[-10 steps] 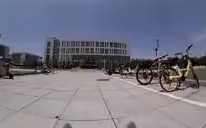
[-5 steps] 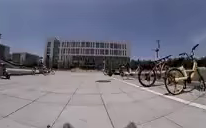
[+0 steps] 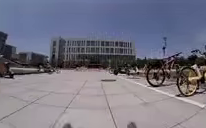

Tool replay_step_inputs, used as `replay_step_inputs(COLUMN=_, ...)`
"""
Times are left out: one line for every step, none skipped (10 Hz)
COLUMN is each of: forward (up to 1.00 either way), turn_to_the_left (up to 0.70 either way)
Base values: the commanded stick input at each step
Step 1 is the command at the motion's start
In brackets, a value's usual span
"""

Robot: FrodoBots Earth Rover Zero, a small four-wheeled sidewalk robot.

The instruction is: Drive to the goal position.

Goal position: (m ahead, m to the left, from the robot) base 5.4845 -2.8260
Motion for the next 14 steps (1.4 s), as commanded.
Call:
replay_step_inputs(forward=0.45, turn_to_the_left=0.06)
replay_step_inputs(forward=0.45, turn_to_the_left=0.04)
replay_step_inputs(forward=0.45, turn_to_the_left=0.04)
replay_step_inputs(forward=0.45, turn_to_the_left=0.03)
replay_step_inputs(forward=0.45, turn_to_the_left=0.03)
replay_step_inputs(forward=0.45, turn_to_the_left=0.03)
replay_step_inputs(forward=0.45, turn_to_the_left=0.03)
replay_step_inputs(forward=0.45, turn_to_the_left=0.03)
replay_step_inputs(forward=0.45, turn_to_the_left=0.03)
replay_step_inputs(forward=0.45, turn_to_the_left=0.03)
replay_step_inputs(forward=0.45, turn_to_the_left=0.03)
replay_step_inputs(forward=0.45, turn_to_the_left=0.03)
replay_step_inputs(forward=0.45, turn_to_the_left=0.03)
replay_step_inputs(forward=0.45, turn_to_the_left=0.03)
